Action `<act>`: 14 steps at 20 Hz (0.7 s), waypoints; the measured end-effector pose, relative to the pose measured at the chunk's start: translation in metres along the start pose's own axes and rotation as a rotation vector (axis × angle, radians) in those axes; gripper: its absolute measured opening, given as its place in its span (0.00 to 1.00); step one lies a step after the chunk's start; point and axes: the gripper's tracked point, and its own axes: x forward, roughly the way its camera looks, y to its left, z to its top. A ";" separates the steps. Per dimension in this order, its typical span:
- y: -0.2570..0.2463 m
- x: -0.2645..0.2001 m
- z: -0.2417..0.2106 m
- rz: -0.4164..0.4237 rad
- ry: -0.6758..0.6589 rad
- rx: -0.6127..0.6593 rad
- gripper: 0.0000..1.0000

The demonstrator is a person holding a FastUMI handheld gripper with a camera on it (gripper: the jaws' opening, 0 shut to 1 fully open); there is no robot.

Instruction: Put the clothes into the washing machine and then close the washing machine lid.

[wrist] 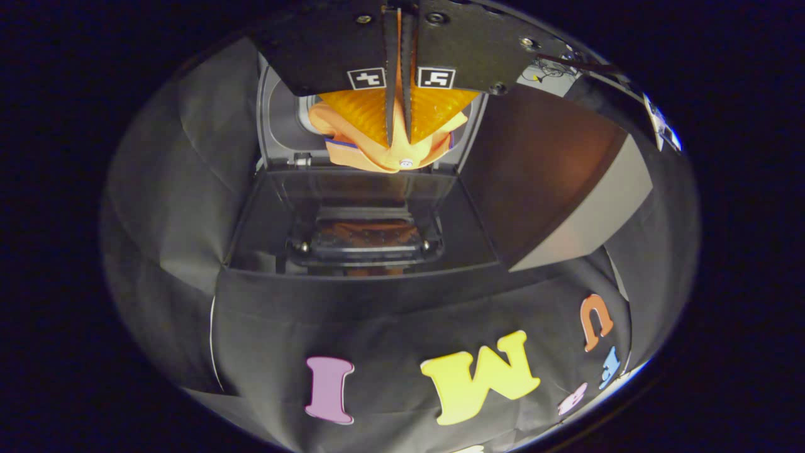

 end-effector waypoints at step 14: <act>-0.012 0.103 -0.053 -0.094 0.212 0.056 0.06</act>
